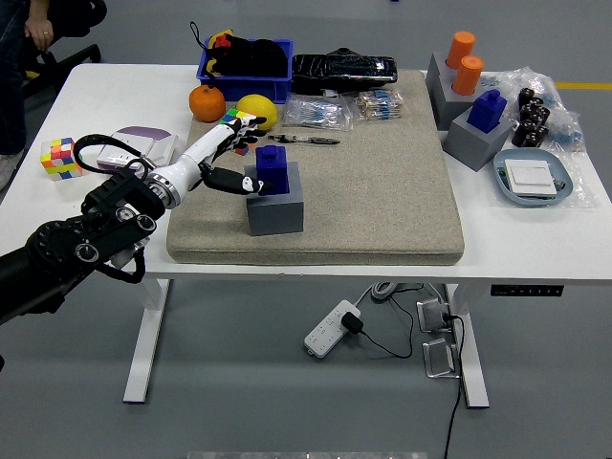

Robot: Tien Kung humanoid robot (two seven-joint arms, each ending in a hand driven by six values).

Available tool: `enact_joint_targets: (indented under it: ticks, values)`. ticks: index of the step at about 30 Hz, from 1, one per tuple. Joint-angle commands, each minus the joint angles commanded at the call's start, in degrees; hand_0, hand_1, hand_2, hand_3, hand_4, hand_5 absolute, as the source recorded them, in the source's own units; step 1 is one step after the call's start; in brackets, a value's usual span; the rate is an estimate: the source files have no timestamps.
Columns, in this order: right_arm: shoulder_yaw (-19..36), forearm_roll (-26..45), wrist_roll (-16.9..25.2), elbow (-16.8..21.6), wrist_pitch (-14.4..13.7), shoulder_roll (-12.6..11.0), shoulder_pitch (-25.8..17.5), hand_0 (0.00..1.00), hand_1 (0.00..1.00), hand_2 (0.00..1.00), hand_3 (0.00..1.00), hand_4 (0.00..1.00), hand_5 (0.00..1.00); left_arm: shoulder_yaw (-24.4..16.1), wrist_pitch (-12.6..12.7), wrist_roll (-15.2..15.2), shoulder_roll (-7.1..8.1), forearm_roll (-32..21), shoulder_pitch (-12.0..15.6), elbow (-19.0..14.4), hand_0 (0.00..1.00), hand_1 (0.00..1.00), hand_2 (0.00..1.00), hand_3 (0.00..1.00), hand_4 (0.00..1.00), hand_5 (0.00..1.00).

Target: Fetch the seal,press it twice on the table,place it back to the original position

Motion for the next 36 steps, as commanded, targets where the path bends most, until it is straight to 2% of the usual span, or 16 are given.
enact_joint_targets:
  ticks: [11, 12, 17, 18, 22, 23, 28, 29, 35, 36]
  values:
    - [0.0, 0.0, 0.0, 0.0, 0.1, 0.0, 0.0, 0.820, 0.719, 0.688, 0.697, 0.735, 0.511, -0.3, -0.4, 0.4, -1.67, -1.0, 0.0, 0.8, 0.813, 0.835, 0.805, 0.916, 0.917, 0.002]
    - [0.0, 0.1, 0.0, 0.0, 0.1, 0.0, 0.1, 0.819, 0.719, 0.687, 0.697, 0.735, 0.511, -0.3, -0.4, 0.4, -1.77, -1.1, 0.0, 0.8, 0.776, 0.815, 0.794, 0.901, 0.924, 0.002]
    - [-0.1, 0.1, 0.0, 0.0, 0.0, 0.0, 0.1, 0.819, 0.719, 0.687, 0.697, 0.735, 0.511, -0.7, -0.5, 0.5, -2.25, -1.7, 0.2, 0.9, 0.776, 0.815, 0.794, 0.901, 0.924, 0.002]
    - [-0.1, 0.1, 0.0, 0.0, 0.0, 0.0, 0.1, 0.819, 0.719, 0.688, 0.697, 0.734, 0.511, -0.8, -0.5, 0.5, -2.32, -1.9, 0.2, 0.9, 0.748, 0.781, 0.751, 0.862, 0.894, 0.002]
    - [-0.2, 0.1, 0.0, 0.0, 0.0, 0.0, 0.1, 0.819, 0.719, 0.688, 0.697, 0.734, 0.511, -0.9, -0.6, 0.6, -2.53, -2.0, 0.3, 1.1, 0.748, 0.781, 0.751, 0.862, 0.894, 0.002]
    - [-0.2, 0.1, 0.0, 0.0, 0.0, 0.0, 0.1, 0.819, 0.719, 0.688, 0.697, 0.734, 0.511, -1.0, -0.6, 0.7, -2.55, -2.0, 0.4, 1.1, 0.718, 0.749, 0.709, 0.821, 0.844, 0.002]
    - [-0.4, 0.2, 0.0, 0.0, 0.0, -0.1, 0.1, 0.819, 0.719, 0.688, 0.697, 0.734, 0.511, -0.9, -0.4, 1.0, -2.54, -1.6, 0.5, 1.5, 0.718, 0.749, 0.709, 0.821, 0.844, 0.002]
    - [-0.5, 0.2, 0.0, 0.0, 0.0, -0.1, 0.1, 0.819, 0.719, 0.688, 0.696, 0.734, 0.511, -0.9, -0.3, 1.0, -2.55, -1.5, 0.5, 1.5, 0.674, 0.695, 0.649, 0.766, 0.811, 0.002]
    - [-0.6, 0.2, 0.0, 0.0, 0.0, -0.2, 0.1, 0.819, 0.719, 0.688, 0.696, 0.734, 0.511, -0.7, 0.4, 1.0, -2.56, -1.1, 0.6, 1.6, 0.674, 0.695, 0.649, 0.766, 0.811, 0.002]
    - [-0.6, 0.2, 0.0, 0.0, 0.0, -0.2, 0.1, 0.818, 0.719, 0.688, 0.696, 0.734, 0.511, -0.7, 0.5, 1.0, -2.54, -0.9, 0.6, 1.6, 0.639, 0.634, 0.584, 0.653, 0.787, 0.002]
